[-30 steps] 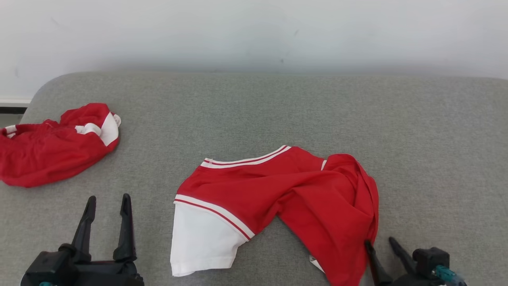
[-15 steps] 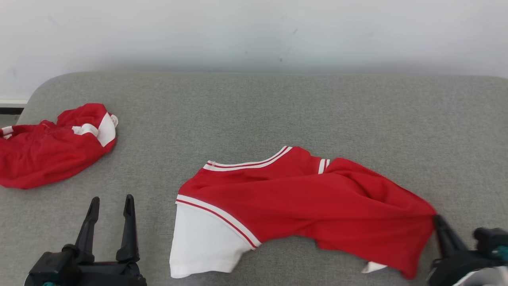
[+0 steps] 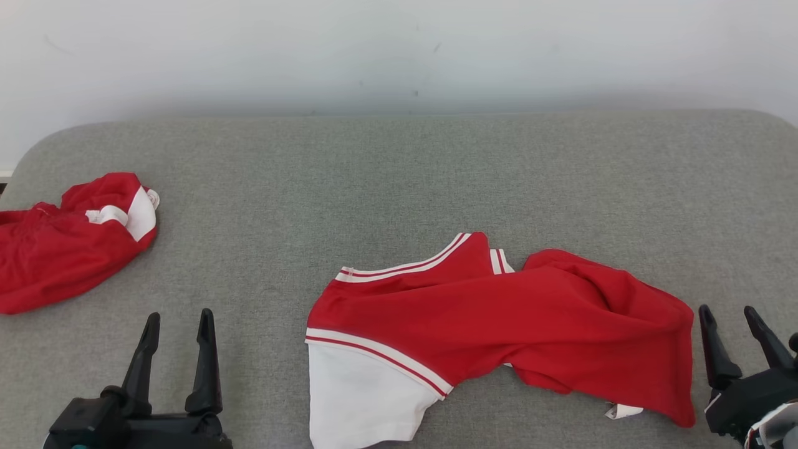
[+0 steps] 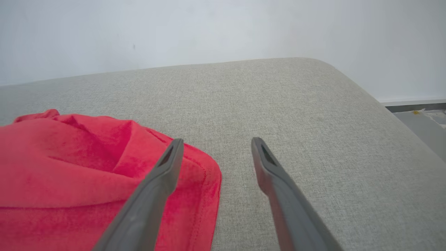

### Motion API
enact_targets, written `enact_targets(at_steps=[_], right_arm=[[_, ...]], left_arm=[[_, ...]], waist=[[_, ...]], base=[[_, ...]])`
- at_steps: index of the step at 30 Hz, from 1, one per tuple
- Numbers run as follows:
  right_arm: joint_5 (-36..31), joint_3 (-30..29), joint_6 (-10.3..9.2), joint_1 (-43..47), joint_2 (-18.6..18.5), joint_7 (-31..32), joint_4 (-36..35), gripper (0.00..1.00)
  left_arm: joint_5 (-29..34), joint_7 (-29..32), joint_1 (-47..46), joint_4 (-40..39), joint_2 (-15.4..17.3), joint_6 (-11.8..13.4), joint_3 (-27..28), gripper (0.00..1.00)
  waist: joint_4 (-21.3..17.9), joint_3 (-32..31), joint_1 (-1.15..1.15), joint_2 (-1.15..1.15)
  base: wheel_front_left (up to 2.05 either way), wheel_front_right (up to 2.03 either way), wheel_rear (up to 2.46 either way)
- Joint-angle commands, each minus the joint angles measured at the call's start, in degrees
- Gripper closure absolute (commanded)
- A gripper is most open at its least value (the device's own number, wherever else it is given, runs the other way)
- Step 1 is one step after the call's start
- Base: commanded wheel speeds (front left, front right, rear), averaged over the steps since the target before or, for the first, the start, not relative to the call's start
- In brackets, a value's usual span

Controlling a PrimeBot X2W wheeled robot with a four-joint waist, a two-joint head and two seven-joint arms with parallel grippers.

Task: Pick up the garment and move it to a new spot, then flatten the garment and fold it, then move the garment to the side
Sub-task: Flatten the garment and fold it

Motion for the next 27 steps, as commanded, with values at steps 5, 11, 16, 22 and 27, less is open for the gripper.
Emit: enact_targets(at_steps=[5, 11, 16, 22, 27], right_arm=[[-0.95, -1.17, -0.15, 0.65, 1.33, -0.53, -5.08, 0.0], [-5.89, -5.81, -0.15, 4.25, 5.25, -0.45, -16.51, 0.0], [-10.27, -7.05, -0.15, 8.21, 8.83, -0.45, -23.54, 0.0], [-14.05, -7.52, -0.15, 12.88, 12.35, -0.45, -28.87, 0.0], [-15.9, -7.34, -0.15, 15.4, 14.01, -0.46, -31.26, 0.0]], left_arm=[[-0.14, -0.04, 0.55, 0.11, -0.1, 0.11, 0.0, 0.0], [0.41, -0.04, 1.0, -0.19, -0.1, 0.11, 0.27, 0.0], [0.88, -0.04, 1.48, -0.04, -0.09, 0.11, 0.37, 0.0], [1.26, -0.04, 2.45, 0.23, -0.11, 0.1, 0.46, 0.0], [1.66, -0.04, 3.76, 0.14, 0.1, 0.1, 0.87, 0.0]], waist=[[-0.85, -0.64, 0.0, 0.0], [-1.72, -1.45, 0.0, 0.0], [-2.05, -2.64, 0.0, 0.0], [-1.99, -4.6, 0.0, 0.0], [-2.13, -5.71, 0.0, 0.0]], base=[[0.0, 0.0, 0.0], [0.0, 0.0, 0.0], [0.0, 0.0, 0.0], [0.0, 0.0, 0.0], [0.0, 0.0, 0.0]])
